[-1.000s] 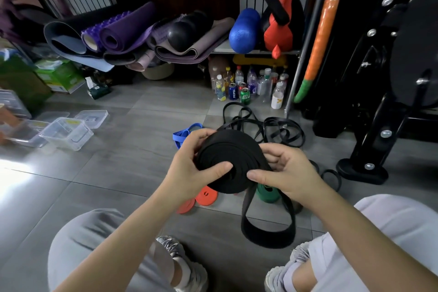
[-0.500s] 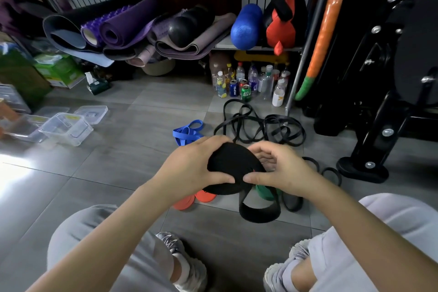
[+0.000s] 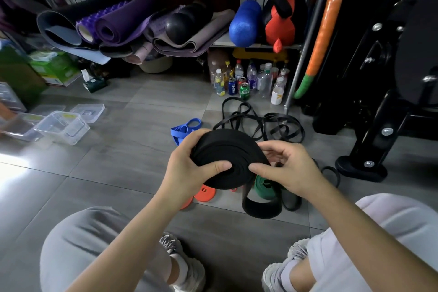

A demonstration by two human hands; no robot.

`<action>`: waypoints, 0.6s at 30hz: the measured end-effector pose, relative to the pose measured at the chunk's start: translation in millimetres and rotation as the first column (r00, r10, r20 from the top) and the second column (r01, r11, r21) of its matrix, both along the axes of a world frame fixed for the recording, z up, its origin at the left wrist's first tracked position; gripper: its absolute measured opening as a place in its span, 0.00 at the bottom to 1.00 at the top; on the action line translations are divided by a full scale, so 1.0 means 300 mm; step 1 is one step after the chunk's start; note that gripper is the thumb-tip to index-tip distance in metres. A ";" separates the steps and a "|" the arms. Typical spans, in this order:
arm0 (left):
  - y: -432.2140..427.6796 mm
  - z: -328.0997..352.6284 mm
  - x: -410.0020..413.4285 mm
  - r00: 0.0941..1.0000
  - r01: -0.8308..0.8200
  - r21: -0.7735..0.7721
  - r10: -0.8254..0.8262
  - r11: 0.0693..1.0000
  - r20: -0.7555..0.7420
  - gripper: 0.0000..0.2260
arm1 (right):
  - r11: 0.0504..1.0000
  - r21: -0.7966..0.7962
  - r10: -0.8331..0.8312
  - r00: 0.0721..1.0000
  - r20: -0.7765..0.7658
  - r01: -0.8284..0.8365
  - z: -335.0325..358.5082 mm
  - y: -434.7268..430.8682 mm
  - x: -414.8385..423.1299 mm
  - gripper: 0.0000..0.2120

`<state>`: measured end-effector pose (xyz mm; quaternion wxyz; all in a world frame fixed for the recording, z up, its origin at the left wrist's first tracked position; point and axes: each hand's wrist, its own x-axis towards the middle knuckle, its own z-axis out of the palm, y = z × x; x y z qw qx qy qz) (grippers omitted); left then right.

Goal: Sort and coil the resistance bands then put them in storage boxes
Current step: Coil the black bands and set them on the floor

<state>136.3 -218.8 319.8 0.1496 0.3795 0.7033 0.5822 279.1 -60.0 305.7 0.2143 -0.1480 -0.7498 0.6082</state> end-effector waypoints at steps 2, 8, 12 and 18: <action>0.003 -0.005 0.001 1.000 0.000 0.006 0.000 1.000 0.020 0.26 | 1.000 0.003 -0.011 1.000 -0.009 0.011 -0.005 -0.001 0.003 0.17; 0.013 -0.019 0.006 0.989 -0.005 0.065 -0.004 0.998 0.147 0.24 | 0.998 -0.069 -0.006 1.000 -0.023 0.004 -0.012 0.006 0.007 0.20; 0.030 -0.048 0.015 0.941 -0.070 0.166 0.010 0.984 0.338 0.22 | 0.971 -0.237 0.031 0.998 -0.050 -0.042 -0.044 -0.005 -0.016 0.25; 0.026 -0.059 0.001 0.947 0.013 -0.077 0.012 0.997 0.321 0.21 | 0.968 -0.247 0.023 0.999 -0.038 -0.032 -0.061 0.009 -0.014 0.22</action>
